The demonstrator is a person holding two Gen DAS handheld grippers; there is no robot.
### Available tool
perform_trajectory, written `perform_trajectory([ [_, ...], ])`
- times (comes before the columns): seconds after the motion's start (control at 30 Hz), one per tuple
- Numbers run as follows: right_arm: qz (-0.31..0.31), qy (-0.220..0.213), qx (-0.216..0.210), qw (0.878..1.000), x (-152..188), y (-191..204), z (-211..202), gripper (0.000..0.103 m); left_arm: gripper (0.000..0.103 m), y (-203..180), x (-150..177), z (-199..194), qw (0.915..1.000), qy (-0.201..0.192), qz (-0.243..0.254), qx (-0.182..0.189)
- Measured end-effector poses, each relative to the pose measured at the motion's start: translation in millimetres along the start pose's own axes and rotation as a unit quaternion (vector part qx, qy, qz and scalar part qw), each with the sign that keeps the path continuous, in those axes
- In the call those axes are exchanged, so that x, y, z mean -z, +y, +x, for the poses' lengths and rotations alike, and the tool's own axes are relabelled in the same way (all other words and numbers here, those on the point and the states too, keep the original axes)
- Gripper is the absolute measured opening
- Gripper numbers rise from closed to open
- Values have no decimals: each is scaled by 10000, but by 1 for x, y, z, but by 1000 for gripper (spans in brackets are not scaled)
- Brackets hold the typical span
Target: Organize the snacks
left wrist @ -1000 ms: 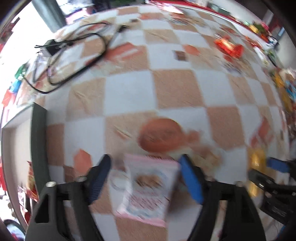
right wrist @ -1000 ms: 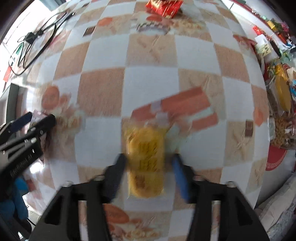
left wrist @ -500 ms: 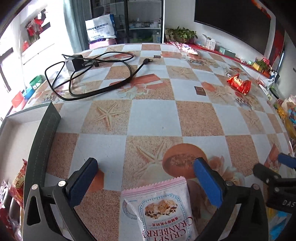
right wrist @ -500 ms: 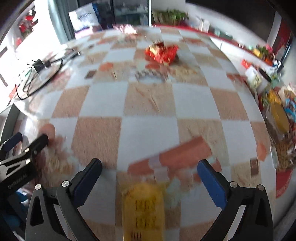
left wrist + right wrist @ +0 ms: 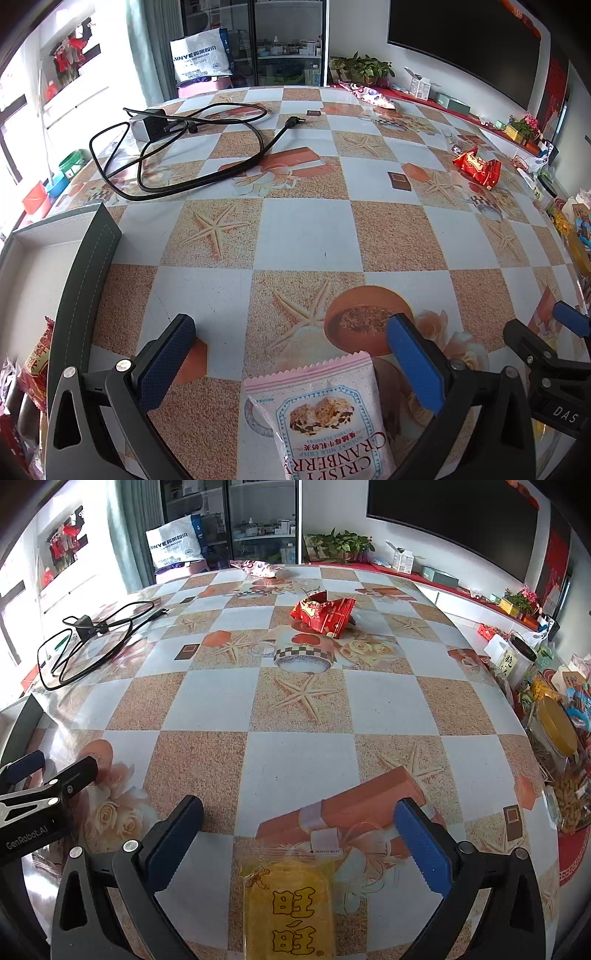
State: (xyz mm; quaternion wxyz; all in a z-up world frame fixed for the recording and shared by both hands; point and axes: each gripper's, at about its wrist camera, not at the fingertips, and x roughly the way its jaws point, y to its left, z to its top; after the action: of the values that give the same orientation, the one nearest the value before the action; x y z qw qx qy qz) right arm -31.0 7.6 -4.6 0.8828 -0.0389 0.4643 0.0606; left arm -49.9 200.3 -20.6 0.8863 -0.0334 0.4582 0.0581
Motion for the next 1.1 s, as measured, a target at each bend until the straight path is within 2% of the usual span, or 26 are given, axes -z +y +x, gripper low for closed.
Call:
perform_trajectory([
  [1.1,9,-8,9,10000,1,1,-2,103,103,0,0,0,10000,0,-3,0],
])
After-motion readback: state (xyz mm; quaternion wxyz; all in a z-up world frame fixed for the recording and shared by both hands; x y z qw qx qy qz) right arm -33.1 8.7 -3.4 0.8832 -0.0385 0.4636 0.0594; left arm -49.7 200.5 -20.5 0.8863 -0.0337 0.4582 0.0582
